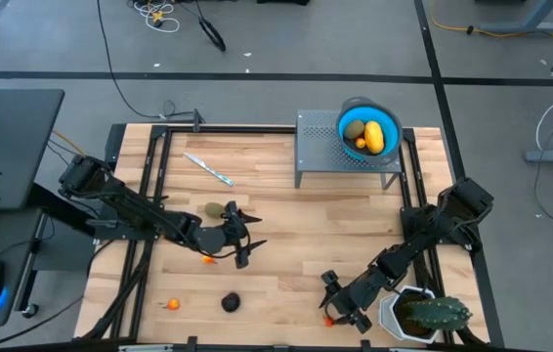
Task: Pick & Place Fruit
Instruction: Put the orange pear into the blue strainer bowl on the shelf
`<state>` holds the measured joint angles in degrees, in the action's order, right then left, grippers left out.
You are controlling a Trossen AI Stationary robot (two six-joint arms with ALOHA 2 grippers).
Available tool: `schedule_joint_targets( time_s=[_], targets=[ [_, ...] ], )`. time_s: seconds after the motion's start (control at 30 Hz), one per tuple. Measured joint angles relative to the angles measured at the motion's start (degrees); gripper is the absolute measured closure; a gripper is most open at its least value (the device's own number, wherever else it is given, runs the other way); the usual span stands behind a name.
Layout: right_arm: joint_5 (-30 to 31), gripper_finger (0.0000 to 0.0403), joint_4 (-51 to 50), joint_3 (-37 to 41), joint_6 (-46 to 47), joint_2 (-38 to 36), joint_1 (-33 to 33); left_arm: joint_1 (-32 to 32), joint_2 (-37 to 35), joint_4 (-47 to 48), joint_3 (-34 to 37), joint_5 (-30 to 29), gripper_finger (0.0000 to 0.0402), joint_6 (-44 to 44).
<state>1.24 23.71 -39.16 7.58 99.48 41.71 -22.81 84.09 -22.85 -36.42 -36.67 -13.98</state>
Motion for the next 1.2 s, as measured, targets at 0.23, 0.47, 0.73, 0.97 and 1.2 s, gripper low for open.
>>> schedule_joint_targets(
  time_s=[0.23, 0.47, 0.73, 0.97, 1.2],
  targets=[
    [-1.5, 0.0146, 3.7, 0.0, 1.2, 4.7, 0.1, 0.0, 0.0, 1.1, 0.0, 0.0, 0.0098, -0.4],
    [-1.2, 0.0146, 4.6, 0.0, 2.0, 5.2, 1.0, 0.0, 0.0, 1.4, 0.0, 0.0, 0.0098, -0.8],
    [1.8, 0.0166, 4.3, 0.0, 2.3, 5.2, 1.2, 0.0, 0.0, 1.4, 0.0, -0.2, 0.0098, -1.3],
    [1.9, 0.0208, 2.0, 0.0, 3.6, 5.2, 1.2, 0.0, 0.0, 1.5, 0.0, -0.2, 0.0098, -1.6],
    [2.3, 0.0224, 1.9, 0.0, 3.6, 5.2, 1.2, 0.0, 0.0, 1.6, 0.0, -0.2, 0.0098, -1.7]
  ],
)
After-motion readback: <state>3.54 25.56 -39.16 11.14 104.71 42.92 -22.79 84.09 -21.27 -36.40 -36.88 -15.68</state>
